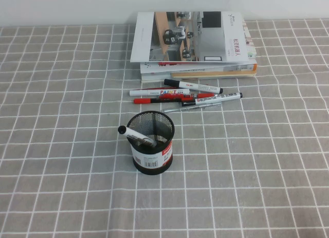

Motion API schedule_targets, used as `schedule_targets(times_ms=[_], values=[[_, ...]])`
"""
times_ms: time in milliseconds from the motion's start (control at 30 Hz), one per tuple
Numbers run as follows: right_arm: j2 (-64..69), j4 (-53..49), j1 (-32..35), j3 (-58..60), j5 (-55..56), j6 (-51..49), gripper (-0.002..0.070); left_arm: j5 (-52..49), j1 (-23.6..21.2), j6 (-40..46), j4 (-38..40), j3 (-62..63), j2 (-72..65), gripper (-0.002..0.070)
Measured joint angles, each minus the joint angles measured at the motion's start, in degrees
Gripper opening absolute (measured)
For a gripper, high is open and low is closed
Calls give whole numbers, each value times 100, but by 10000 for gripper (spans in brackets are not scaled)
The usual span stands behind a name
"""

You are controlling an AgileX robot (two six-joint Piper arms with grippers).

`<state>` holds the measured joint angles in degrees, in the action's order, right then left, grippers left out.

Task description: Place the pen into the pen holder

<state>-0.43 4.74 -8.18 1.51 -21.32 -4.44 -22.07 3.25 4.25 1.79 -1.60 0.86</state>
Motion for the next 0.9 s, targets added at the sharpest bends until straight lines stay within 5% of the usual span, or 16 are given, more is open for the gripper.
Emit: schedule_targets(times_ms=[733,900], values=[[0,-251,0,0,0,0,-13,0,0,0,0,0,0,-3],[0,627,0,0,205,0,-13,0,0,0,0,0,0,-3]])
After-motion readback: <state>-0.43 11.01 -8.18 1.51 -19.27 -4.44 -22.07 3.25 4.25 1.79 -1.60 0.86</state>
